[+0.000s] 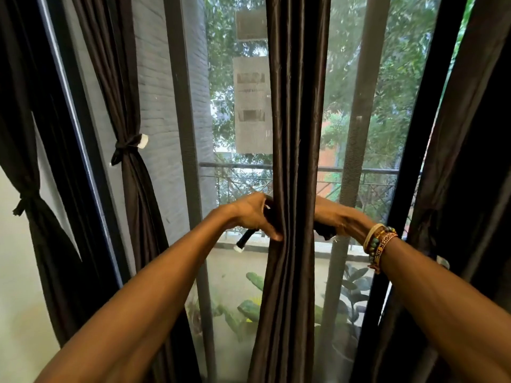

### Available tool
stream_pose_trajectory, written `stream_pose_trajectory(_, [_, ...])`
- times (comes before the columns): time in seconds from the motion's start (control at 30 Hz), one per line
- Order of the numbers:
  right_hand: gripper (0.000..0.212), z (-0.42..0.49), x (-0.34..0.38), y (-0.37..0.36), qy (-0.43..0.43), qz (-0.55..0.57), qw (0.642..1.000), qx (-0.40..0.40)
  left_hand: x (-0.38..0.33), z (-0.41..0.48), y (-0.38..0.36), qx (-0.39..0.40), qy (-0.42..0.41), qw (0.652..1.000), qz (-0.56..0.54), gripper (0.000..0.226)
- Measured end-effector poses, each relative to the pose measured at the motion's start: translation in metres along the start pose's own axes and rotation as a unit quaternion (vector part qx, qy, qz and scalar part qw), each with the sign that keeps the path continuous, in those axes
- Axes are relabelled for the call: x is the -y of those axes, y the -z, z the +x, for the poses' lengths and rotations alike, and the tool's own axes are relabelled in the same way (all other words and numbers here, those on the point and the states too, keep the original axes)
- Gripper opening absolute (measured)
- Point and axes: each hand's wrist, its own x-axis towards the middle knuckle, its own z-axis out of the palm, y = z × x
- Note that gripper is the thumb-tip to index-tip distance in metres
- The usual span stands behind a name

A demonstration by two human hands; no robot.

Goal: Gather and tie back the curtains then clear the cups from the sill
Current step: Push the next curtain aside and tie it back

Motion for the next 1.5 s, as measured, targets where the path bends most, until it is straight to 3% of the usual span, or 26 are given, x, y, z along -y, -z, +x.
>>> stream_pose_trajectory(0.1, [0.037, -0.009, 0.003, 0.005, 0.007, 0.036, 0.999, 0.030, 0.007, -0.003, -0.001, -0.021, 0.034, 0.995, -0.087, 0.035])
stream_pose_trajectory(0.17, [0.029, -0.009, -0.002, 0.006, 0.005, 0.048, 0.998, 0.041, 0.012, -0.003, -0.004, -0.067, 0.044, 0.993, -0.085, 0.030])
stream_pose_trajectory(0.27, [0.022, 0.002, -0.013, 0.002, -0.017, 0.036, 0.998, -0.041, 0.008, -0.008, -0.013, -0.154, 0.039, 0.987, -0.001, 0.005])
stream_pose_trajectory(0.37, [0.016, 0.007, -0.016, -0.009, -0.015, 0.074, 0.989, -0.126, -0.002, -0.011, -0.028, -0.214, 0.061, 0.973, 0.062, 0.027])
stream_pose_trajectory(0.43, [0.017, 0.009, -0.017, -0.015, -0.007, 0.084, 0.986, -0.146, -0.008, -0.012, -0.035, -0.169, 0.085, 0.976, -0.111, 0.033])
stream_pose_trajectory(0.5, [0.020, 0.009, -0.015, -0.017, -0.008, 0.075, 0.986, -0.149, -0.009, -0.016, -0.032, -0.058, 0.091, 0.928, -0.356, 0.042])
stream_pose_trajectory(0.57, [0.028, 0.010, -0.016, -0.016, -0.034, 0.091, 0.984, -0.149, -0.005, -0.019, -0.026, 0.045, 0.057, 0.883, -0.464, 0.067])
stream_pose_trajectory(0.6, [0.032, 0.010, -0.016, -0.016, -0.050, 0.106, 0.981, -0.152, -0.007, -0.022, -0.026, 0.070, 0.041, 0.889, -0.451, 0.074])
stream_pose_trajectory(0.63, [0.034, 0.010, -0.015, -0.016, -0.064, 0.125, 0.978, -0.155, -0.009, -0.021, -0.030, 0.060, 0.038, 0.917, -0.393, 0.071])
stream_pose_trajectory(0.7, [0.030, 0.009, -0.012, -0.019, -0.086, 0.194, 0.965, -0.156, -0.016, -0.014, -0.041, -0.035, 0.044, 0.961, -0.271, 0.052])
stream_pose_trajectory(0.77, [0.030, 0.011, -0.009, -0.022, -0.104, 0.302, 0.938, -0.136, -0.016, -0.001, -0.047, -0.171, 0.047, 0.951, -0.254, 0.042])
stream_pose_trajectory(0.83, [0.033, 0.013, -0.007, -0.024, -0.109, 0.405, 0.901, -0.113, -0.013, 0.004, -0.045, -0.262, 0.070, 0.947, -0.170, 0.043])
stream_pose_trajectory(0.97, [0.022, 0.012, -0.009, -0.028, -0.054, 0.515, 0.839, -0.170, -0.007, -0.001, -0.036, -0.298, 0.129, 0.945, 0.043, 0.055])
stream_pose_trajectory(1.1, [0.010, 0.000, -0.004, -0.046, 0.030, 0.560, 0.807, -0.187, -0.007, -0.010, -0.035, -0.324, 0.140, 0.929, 0.107, 0.058])
stream_pose_trajectory(1.2, [0.024, -0.017, 0.005, -0.057, 0.052, 0.607, 0.774, -0.169, -0.005, -0.019, -0.033, -0.326, 0.143, 0.927, 0.117, 0.062])
stream_pose_trajectory(1.3, [0.049, -0.033, 0.007, -0.067, 0.067, 0.597, 0.788, -0.133, -0.006, -0.024, -0.030, -0.290, 0.150, 0.945, 0.009, 0.054])
stream_pose_trajectory(1.37, [0.056, -0.038, 0.007, -0.077, 0.092, 0.543, 0.820, -0.153, -0.009, -0.027, -0.031, -0.234, 0.107, 0.947, -0.193, 0.028])
stream_pose_trajectory(1.4, [0.051, -0.040, 0.007, -0.081, 0.105, 0.510, 0.835, -0.179, -0.013, -0.031, -0.032, -0.183, 0.102, 0.934, -0.290, 0.016])
stream_pose_trajectory(1.5, [0.040, -0.044, 0.008, -0.090, 0.138, 0.376, 0.875, -0.273, -0.014, -0.033, -0.040, -0.071, 0.090, 0.886, -0.449, 0.017])
